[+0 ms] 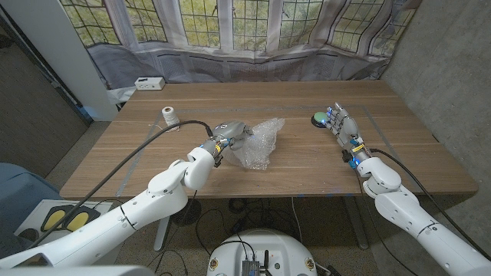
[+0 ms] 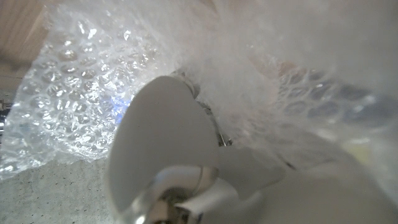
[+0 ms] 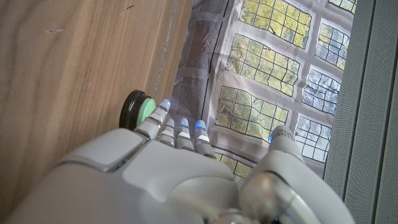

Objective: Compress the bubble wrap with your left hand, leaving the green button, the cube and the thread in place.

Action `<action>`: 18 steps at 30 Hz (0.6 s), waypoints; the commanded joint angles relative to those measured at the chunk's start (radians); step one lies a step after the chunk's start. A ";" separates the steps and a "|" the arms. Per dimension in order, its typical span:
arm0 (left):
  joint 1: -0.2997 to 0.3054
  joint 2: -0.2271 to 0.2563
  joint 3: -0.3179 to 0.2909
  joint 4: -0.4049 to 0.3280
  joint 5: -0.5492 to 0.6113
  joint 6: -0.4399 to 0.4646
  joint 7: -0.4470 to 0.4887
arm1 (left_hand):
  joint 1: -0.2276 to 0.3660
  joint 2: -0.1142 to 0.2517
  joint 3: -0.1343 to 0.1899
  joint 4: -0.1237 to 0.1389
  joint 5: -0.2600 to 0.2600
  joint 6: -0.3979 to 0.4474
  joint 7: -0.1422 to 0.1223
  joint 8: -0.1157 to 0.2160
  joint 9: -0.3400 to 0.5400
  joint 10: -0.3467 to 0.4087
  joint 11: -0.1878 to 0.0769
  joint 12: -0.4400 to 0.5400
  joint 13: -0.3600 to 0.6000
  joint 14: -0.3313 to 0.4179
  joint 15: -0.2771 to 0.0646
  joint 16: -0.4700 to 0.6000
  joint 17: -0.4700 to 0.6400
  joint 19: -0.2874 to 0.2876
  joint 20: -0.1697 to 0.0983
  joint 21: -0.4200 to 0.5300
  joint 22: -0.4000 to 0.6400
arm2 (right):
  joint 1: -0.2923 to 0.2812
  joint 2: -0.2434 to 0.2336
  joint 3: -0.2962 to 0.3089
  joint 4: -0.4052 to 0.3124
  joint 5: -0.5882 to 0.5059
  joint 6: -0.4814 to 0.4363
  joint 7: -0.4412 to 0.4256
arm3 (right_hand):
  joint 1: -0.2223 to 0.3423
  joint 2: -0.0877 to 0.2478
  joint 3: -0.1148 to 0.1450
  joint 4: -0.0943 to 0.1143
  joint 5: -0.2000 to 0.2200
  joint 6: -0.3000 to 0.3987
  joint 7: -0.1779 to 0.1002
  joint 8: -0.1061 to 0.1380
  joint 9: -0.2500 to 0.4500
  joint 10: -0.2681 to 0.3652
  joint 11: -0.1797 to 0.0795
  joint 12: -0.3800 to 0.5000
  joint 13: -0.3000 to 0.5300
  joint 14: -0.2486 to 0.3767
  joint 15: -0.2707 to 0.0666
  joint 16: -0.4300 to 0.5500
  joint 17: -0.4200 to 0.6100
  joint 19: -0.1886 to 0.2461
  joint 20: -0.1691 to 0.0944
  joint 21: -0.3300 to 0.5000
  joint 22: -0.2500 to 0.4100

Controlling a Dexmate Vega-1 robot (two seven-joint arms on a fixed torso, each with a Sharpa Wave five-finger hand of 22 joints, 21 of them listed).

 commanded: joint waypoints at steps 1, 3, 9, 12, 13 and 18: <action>0.033 0.010 -0.042 -0.066 0.019 0.014 0.065 | -0.006 0.002 0.002 0.003 0.002 0.004 -0.007 0.008 0.006 0.010 -0.002 0.000 0.007 0.007 -0.017 0.001 0.005 -0.004 0.001 0.008 0.000 | -0.003 0.001 0.005 0.006 0.005 0.013 0.013 | 0.005 0.003 -0.006 -0.001 0.002 0.006 -0.002 0.000 0.004 0.007 -0.002 -0.006 0.005 0.004 0.010 -0.003 0.002 0.003 0.004 -0.001 0.004; 0.036 0.010 -0.045 -0.069 0.022 0.011 0.072 | -0.006 0.001 0.002 0.002 0.002 0.005 -0.005 0.008 0.007 0.011 -0.003 0.000 0.009 0.007 -0.019 0.001 0.006 -0.006 0.000 0.009 0.000 | -0.004 0.001 0.005 0.009 0.003 0.018 0.014 | 0.005 0.003 -0.006 -0.001 0.002 0.006 -0.001 0.000 0.004 0.007 -0.002 -0.006 0.005 0.004 0.010 -0.003 0.002 0.003 0.005 -0.001 0.004; 0.041 0.008 -0.049 -0.076 0.029 0.005 0.081 | -0.006 -0.001 0.000 0.000 0.002 0.006 -0.009 0.010 0.011 0.012 -0.005 -0.001 0.013 0.011 -0.025 0.001 0.008 -0.010 -0.001 0.013 -0.001 | -0.007 0.000 0.007 0.006 0.003 0.018 0.013 | 0.005 0.004 -0.006 -0.001 0.002 0.006 -0.001 0.000 0.004 0.007 -0.002 -0.006 0.005 0.004 0.010 -0.003 0.002 0.003 0.005 -0.001 0.004; 0.041 0.006 -0.052 -0.074 0.025 -0.004 0.084 | -0.001 -0.002 -0.003 -0.005 0.001 0.013 -0.008 0.014 0.016 0.018 -0.004 -0.001 0.018 0.028 -0.040 0.012 0.018 0.002 -0.017 0.026 0.000 | -0.009 0.001 0.009 0.003 0.004 0.018 0.009 | 0.005 0.004 -0.006 -0.001 0.002 0.006 -0.001 0.000 0.004 0.007 -0.002 -0.006 0.005 0.004 0.010 -0.003 0.003 0.004 0.005 -0.001 0.004; 0.041 0.004 -0.052 -0.073 0.025 -0.005 0.085 | 0.001 -0.004 -0.008 -0.007 0.000 0.013 -0.007 0.014 0.019 0.020 -0.002 -0.002 0.021 0.039 -0.049 0.022 0.027 0.008 -0.030 0.035 0.002 | -0.010 0.002 0.009 0.002 0.005 0.016 0.005 | 0.005 0.004 -0.006 -0.001 0.002 0.006 -0.001 0.000 0.004 0.007 -0.002 -0.006 0.005 0.005 0.009 -0.002 0.003 0.004 0.005 -0.001 0.004; 0.037 -0.002 -0.052 -0.070 0.024 -0.012 0.082 | 0.013 -0.010 -0.024 -0.013 -0.002 0.014 -0.004 0.014 0.026 0.025 -0.001 -0.005 0.032 0.077 -0.072 0.057 0.055 0.027 -0.070 0.068 0.013 | -0.009 0.001 0.008 0.002 0.002 0.017 0.007 | 0.005 0.004 -0.006 0.000 0.002 0.006 0.000 0.001 0.004 0.007 -0.002 -0.007 0.005 0.005 0.009 -0.002 0.003 0.004 0.005 0.000 0.004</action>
